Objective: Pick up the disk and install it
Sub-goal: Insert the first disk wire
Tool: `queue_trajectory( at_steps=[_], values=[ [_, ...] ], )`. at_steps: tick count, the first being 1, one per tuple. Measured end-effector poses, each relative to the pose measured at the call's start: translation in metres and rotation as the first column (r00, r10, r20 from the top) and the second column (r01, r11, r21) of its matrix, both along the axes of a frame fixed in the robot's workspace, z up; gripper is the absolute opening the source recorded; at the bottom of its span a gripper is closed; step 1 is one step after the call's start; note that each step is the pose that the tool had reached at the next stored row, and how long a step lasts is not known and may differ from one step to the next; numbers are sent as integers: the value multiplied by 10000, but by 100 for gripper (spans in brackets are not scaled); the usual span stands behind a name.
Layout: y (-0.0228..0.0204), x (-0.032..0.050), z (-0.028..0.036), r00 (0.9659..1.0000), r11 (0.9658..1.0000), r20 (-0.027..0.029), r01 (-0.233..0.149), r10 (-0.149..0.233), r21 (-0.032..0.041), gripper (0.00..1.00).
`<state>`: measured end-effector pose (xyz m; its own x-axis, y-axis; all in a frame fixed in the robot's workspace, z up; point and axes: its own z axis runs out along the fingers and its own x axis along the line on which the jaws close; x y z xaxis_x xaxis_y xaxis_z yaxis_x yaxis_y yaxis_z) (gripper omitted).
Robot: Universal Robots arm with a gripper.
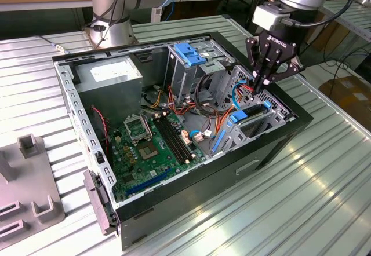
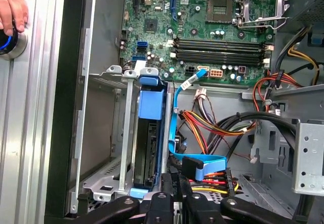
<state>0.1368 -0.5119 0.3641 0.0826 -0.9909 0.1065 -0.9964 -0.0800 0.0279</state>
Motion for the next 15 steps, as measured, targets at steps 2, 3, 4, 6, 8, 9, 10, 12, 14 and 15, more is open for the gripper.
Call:
queue_trajectory(
  at_steps=[2, 3, 4, 6, 8, 9, 10, 12, 14, 15],
  values=[
    [0, -3, 0, 10000, 10000, 0, 0, 0, 0, 16],
    [0, -4, 0, 10000, 10000, 0, 0, 0, 0, 16],
    [0, -6, 0, 10000, 10000, 0, 0, 0, 1, 16],
    [0, -13, 0, 10000, 10000, 0, 0, 0, 0, 16],
    [0, -17, 0, 10000, 10000, 0, 0, 0, 0, 16],
    [0, -18, 0, 10000, 10000, 0, 0, 0, 0, 16],
    [0, -22, 0, 10000, 10000, 0, 0, 0, 0, 16],
    [0, -27, 0, 10000, 10000, 0, 0, 0, 0, 16],
    [0, -31, 0, 10000, 10000, 0, 0, 0, -1, 16],
    [0, -32, 0, 10000, 10000, 0, 0, 0, 0, 16]
  ],
)
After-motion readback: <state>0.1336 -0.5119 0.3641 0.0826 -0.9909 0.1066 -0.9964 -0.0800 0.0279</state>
